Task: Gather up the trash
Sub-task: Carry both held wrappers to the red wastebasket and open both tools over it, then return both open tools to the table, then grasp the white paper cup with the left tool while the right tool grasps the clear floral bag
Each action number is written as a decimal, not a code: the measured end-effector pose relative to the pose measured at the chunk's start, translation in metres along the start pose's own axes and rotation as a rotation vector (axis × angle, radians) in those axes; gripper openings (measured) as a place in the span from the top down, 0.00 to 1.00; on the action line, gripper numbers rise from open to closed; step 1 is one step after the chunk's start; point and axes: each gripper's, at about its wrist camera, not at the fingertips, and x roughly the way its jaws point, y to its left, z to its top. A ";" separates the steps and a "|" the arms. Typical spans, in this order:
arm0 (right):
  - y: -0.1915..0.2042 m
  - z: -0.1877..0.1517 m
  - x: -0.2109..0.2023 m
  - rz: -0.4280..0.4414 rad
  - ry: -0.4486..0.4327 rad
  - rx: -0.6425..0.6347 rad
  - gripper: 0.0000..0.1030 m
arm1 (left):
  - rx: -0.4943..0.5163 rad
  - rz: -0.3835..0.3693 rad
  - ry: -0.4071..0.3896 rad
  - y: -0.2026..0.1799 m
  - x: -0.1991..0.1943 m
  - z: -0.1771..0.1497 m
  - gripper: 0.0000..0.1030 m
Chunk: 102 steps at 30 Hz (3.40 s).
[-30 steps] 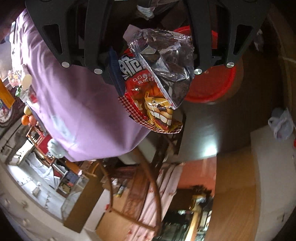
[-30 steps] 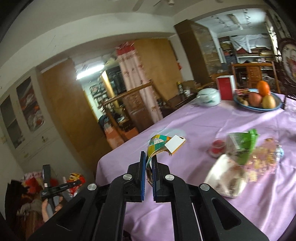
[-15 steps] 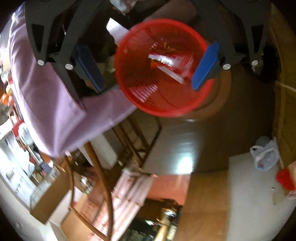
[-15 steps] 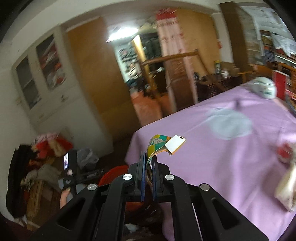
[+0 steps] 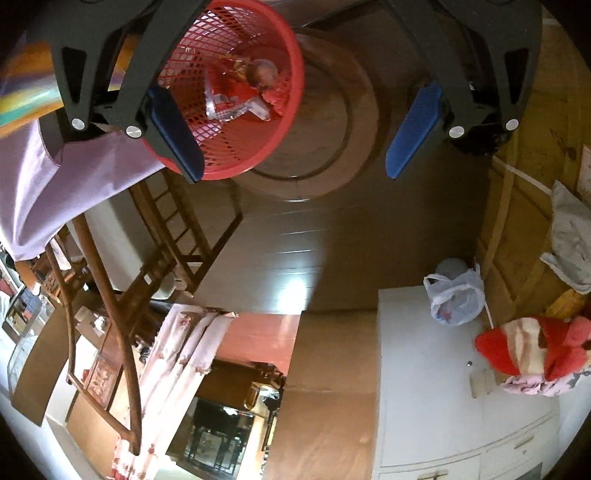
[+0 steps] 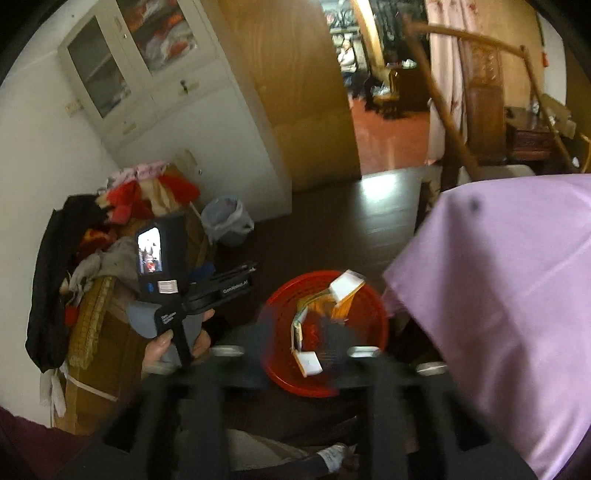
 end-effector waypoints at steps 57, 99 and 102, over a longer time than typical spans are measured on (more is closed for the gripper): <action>-0.351 -0.283 -0.367 -0.693 -0.437 0.767 0.13 | 0.723 -0.664 0.059 -0.409 -0.152 -0.070 0.07; -0.346 -0.300 -0.387 -0.722 -0.491 0.879 0.13 | 0.978 -0.738 0.203 -0.494 -0.153 -0.139 0.07; -0.348 -0.300 -0.384 -0.731 -0.476 0.879 0.13 | 1.007 -0.758 0.163 -0.506 -0.164 -0.155 0.06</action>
